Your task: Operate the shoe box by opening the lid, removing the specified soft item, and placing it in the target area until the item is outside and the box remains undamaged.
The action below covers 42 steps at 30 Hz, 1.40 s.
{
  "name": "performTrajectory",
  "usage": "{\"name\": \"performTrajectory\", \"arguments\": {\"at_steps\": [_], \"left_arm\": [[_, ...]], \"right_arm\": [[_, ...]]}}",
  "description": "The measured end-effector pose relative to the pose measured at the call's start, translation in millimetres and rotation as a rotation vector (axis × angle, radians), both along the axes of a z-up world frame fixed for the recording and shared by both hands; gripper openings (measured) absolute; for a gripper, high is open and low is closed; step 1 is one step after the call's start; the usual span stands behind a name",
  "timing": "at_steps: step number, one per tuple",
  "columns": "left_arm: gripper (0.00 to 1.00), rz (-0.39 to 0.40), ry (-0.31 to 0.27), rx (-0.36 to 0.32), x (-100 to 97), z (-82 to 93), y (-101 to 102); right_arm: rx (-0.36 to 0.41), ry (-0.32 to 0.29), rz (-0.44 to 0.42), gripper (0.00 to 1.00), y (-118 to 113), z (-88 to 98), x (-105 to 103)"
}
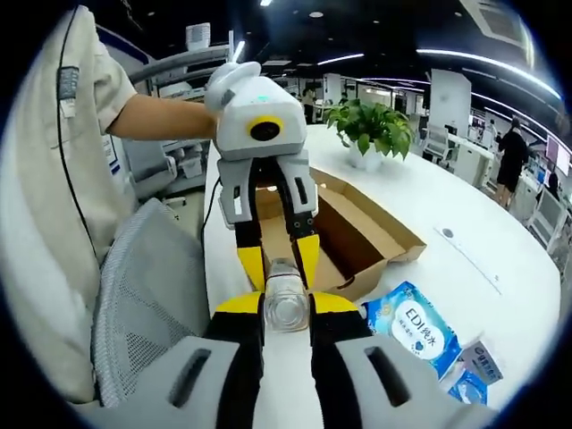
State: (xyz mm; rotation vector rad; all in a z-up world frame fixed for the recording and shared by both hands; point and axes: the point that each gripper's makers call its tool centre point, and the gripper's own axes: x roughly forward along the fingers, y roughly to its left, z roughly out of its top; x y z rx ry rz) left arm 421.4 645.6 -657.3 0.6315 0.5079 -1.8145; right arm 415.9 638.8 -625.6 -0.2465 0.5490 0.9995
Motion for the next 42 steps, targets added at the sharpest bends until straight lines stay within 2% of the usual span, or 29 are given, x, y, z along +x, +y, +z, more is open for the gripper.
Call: {"name": "performTrajectory", "arguments": {"at_steps": [18, 26, 42], "left_arm": [[0.38, 0.161, -0.017, -0.010, 29.3, 0.4, 14], [0.46, 0.226, -0.005, -0.024, 36.2, 3.1, 23], [0.60, 0.360, 0.007, -0.053, 44.4, 9.2, 42]], "right_arm": [[-0.029, -0.014, 0.024, 0.16, -1, 0.9, 7], [-0.043, -0.028, 0.037, 0.16, -4, 5.0, 14], [-0.110, -0.071, 0.045, 0.16, -32, 17.3, 42]]}}
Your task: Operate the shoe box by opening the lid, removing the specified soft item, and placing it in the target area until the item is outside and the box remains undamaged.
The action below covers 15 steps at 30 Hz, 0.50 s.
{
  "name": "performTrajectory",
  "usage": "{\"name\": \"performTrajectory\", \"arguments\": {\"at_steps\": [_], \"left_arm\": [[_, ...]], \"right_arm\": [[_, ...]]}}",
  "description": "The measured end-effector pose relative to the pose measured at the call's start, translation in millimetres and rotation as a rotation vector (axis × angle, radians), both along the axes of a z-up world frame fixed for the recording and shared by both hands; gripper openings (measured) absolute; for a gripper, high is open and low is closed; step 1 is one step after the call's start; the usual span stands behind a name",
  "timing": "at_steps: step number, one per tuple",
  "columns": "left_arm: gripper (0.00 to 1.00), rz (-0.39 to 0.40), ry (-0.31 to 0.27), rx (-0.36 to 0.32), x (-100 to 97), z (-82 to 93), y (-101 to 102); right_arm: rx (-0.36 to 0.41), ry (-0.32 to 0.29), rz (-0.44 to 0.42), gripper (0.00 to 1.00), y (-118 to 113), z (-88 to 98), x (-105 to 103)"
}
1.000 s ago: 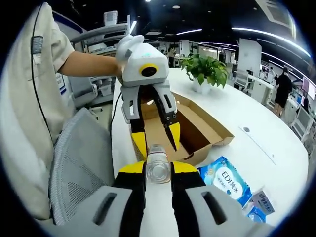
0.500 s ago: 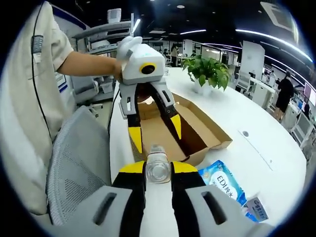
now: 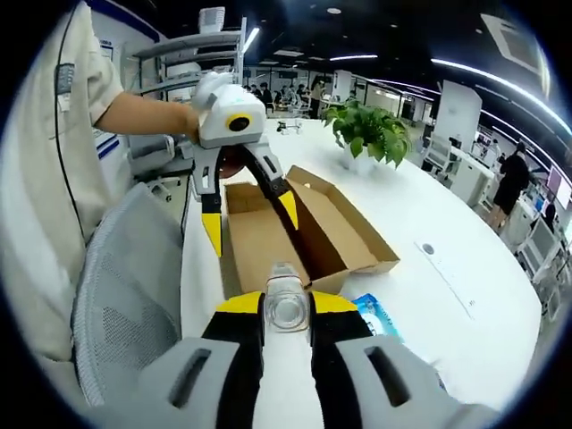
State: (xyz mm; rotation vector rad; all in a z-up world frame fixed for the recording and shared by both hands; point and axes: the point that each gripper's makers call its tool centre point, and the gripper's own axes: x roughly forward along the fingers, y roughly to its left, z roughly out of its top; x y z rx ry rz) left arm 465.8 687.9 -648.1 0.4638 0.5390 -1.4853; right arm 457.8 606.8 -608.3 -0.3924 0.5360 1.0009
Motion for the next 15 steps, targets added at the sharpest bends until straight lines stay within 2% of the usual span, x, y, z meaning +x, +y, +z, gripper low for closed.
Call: {"name": "performTrajectory", "arguments": {"at_steps": [15], "left_arm": [[0.79, 0.171, 0.007, -0.045, 13.5, 8.4, 25]], "right_arm": [[-0.146, -0.022, 0.049, 0.16, -36, 3.5, 39]]}}
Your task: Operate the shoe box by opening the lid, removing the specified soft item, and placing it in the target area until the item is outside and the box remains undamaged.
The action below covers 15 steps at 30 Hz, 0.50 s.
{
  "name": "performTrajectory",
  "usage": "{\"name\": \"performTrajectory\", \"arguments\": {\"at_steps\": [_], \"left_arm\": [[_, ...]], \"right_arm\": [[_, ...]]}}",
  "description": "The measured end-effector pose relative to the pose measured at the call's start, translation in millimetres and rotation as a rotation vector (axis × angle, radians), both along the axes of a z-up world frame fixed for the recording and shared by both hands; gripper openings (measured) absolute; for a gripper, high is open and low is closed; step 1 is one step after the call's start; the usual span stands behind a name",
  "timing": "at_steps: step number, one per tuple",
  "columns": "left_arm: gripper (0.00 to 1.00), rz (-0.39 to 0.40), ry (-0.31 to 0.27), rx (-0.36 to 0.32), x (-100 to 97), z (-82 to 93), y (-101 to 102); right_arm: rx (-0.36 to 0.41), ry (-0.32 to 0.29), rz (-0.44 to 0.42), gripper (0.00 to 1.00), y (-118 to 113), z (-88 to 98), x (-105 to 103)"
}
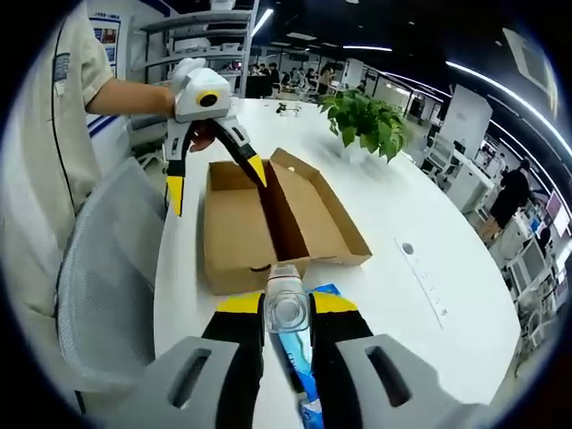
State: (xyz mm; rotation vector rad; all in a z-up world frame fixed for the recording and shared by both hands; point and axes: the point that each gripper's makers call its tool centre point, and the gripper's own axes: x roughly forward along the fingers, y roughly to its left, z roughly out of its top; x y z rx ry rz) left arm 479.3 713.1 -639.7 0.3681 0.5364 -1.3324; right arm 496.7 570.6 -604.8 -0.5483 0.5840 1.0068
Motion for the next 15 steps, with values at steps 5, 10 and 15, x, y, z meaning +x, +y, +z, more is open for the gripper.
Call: {"name": "performTrajectory", "arguments": {"at_steps": [5, 10, 15], "left_arm": [[0.88, 0.058, -0.004, 0.003, 3.5, 0.8, 13], [0.95, 0.106, -0.012, -0.008, 4.2, 6.8, 23], [1.00, 0.165, -0.016, -0.018, 6.6, 10.8, 34]], "right_arm": [[-0.052, 0.001, 0.022, 0.16, -8, -1.4, 16], [-0.088, 0.000, 0.038, 0.16, -14, -1.5, 31], [-0.130, 0.001, 0.048, 0.16, -22, -3.4, 49]]}}
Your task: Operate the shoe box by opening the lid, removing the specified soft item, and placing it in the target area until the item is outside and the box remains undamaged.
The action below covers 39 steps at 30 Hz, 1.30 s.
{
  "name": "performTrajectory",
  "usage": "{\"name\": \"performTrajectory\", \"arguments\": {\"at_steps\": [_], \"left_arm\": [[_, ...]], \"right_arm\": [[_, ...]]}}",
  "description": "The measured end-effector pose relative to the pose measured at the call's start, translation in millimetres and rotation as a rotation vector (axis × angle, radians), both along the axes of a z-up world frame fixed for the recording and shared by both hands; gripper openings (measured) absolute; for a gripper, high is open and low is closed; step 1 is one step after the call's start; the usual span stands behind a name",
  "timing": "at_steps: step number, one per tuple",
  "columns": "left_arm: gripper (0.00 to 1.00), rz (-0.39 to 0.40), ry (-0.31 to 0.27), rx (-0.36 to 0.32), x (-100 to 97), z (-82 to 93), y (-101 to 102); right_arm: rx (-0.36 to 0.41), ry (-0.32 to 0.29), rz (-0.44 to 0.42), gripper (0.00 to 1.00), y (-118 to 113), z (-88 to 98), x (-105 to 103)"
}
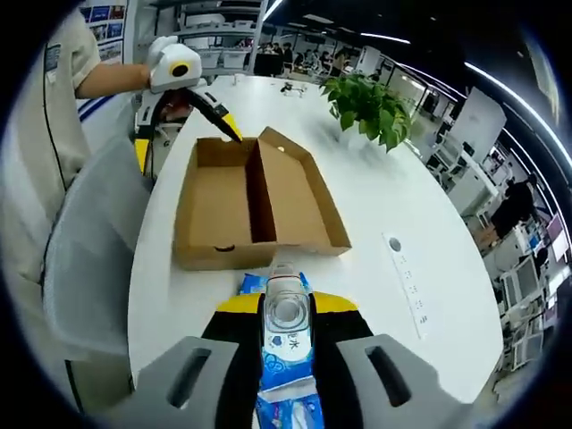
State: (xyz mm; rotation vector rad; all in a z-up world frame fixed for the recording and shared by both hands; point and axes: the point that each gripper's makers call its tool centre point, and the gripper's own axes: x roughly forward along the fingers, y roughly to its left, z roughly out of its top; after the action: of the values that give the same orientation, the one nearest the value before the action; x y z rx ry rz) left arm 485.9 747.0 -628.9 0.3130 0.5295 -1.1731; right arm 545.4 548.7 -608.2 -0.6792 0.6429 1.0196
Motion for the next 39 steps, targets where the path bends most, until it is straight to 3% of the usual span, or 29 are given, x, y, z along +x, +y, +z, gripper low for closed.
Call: {"name": "performTrajectory", "arguments": {"at_steps": [14, 39], "left_arm": [[1.00, 0.144, 0.004, -0.002, -0.4, -0.1, 39], [1.00, 0.340, 0.013, -0.005, -10.2, -5.6, 91]], "right_arm": [[-0.113, 0.042, 0.013, 0.16, -23, -22.4, 37], [-0.330, 0.153, 0.057, 0.17, -38, -73.2, 72]]}}
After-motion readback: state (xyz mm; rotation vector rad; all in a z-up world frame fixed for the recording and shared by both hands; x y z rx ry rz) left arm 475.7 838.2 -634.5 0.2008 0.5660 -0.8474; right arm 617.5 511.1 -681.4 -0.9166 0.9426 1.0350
